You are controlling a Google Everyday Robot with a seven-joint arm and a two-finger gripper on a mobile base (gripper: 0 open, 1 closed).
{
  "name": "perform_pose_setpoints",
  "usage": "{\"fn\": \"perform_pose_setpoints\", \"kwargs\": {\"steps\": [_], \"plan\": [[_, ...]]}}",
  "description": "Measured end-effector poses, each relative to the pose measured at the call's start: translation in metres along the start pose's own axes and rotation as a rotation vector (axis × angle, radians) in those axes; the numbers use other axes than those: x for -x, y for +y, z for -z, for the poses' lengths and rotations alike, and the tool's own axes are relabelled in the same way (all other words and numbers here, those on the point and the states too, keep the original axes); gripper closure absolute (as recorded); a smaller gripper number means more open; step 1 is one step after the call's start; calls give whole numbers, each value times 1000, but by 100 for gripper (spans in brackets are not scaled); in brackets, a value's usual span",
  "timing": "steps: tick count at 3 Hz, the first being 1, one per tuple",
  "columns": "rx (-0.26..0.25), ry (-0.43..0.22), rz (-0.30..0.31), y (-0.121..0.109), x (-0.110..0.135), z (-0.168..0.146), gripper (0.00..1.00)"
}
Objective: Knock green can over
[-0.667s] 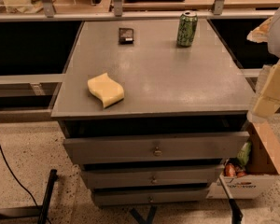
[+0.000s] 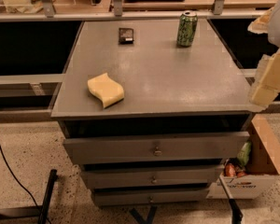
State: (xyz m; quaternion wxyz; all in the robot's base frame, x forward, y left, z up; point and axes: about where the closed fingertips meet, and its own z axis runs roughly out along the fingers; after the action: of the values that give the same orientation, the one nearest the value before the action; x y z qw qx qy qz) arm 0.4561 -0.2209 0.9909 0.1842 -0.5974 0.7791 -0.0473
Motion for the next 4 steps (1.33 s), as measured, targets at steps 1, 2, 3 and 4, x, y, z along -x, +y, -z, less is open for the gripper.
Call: {"fn": "perform_pose_setpoints", "kwargs": {"steps": [1, 2, 3, 4], "plan": [[-13, -25, 6, -45, -7, -5, 0], [10, -53, 18, -96, -22, -32, 0], [57, -102, 7, -139, -37, -74, 0], [67, -202, -20, -173, -40, -115, 0]]}}
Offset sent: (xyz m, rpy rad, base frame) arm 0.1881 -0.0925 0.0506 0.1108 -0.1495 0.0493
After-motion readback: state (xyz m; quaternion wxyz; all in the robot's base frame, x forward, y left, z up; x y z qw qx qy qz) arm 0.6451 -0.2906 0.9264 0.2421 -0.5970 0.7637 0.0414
